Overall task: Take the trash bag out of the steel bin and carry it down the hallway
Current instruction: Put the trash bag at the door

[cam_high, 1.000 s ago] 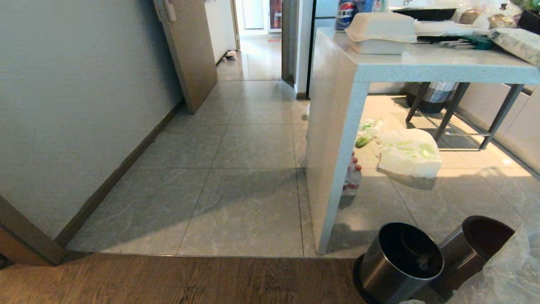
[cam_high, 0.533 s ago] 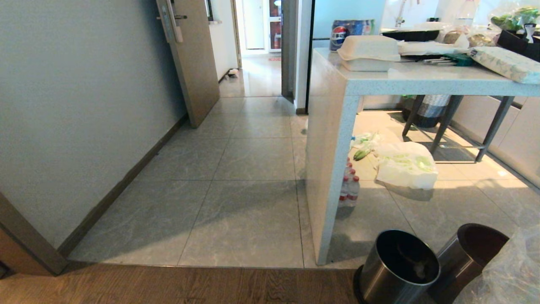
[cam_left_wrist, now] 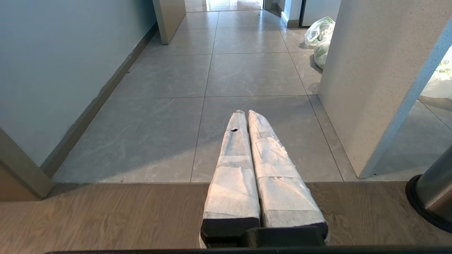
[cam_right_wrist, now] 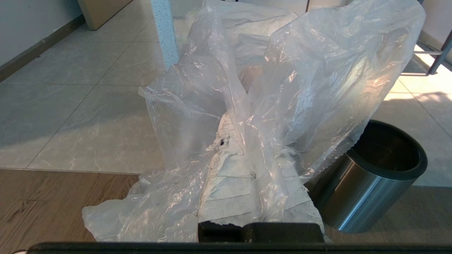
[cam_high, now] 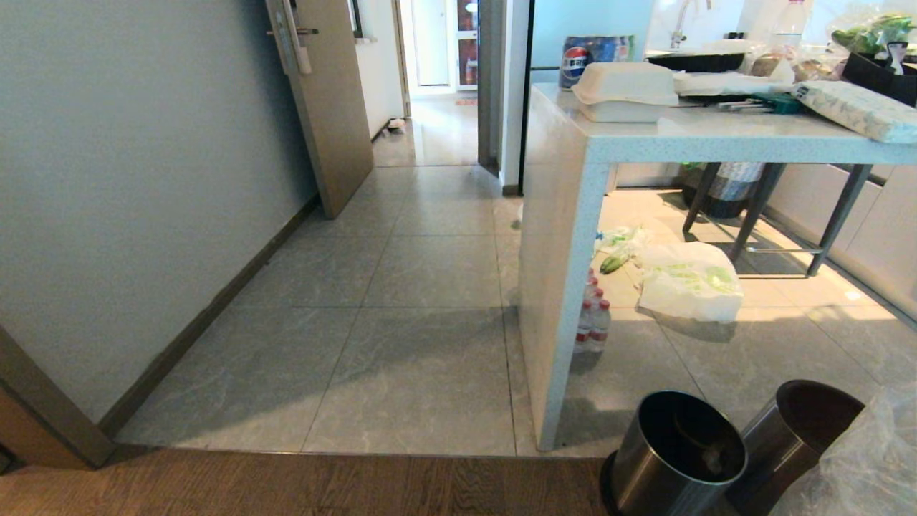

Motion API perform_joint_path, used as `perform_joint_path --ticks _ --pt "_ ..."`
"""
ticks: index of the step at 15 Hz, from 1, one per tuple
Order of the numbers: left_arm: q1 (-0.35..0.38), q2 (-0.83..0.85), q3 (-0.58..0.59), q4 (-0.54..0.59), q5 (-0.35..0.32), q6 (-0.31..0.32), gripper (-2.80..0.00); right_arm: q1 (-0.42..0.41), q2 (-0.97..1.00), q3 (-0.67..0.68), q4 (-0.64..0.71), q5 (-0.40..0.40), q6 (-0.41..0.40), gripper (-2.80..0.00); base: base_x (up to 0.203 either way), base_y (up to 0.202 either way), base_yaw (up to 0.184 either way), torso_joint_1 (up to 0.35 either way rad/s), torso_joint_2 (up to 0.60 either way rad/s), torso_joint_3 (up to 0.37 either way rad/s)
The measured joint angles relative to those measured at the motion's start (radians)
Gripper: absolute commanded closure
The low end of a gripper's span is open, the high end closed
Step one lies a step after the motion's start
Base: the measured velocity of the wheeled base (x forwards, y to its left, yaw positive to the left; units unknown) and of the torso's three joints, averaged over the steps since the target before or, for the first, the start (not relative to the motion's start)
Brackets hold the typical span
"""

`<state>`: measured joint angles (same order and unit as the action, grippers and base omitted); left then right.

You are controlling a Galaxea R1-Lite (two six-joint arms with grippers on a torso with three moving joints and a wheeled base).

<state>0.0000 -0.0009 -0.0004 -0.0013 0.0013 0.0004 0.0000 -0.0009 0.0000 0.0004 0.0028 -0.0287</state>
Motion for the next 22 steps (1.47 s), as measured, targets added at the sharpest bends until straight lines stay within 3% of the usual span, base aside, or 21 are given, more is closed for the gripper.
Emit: perform_joint_path --ticks 8,22 --pt "0.0 0.0 0.0 -0.001 0.0 -0.004 0.0 0.0 0.0 0.0 0.0 0.0 0.001 0.0 0.0 0.015 0.0 0.001 0.0 0.0" --pt "0.0 0.0 0.0 0.001 0.0 -0.004 0.0 0.0 0.0 0.0 0.0 0.0 0.0 0.0 0.0 0.192 0.002 0.003 0.0 0.002"
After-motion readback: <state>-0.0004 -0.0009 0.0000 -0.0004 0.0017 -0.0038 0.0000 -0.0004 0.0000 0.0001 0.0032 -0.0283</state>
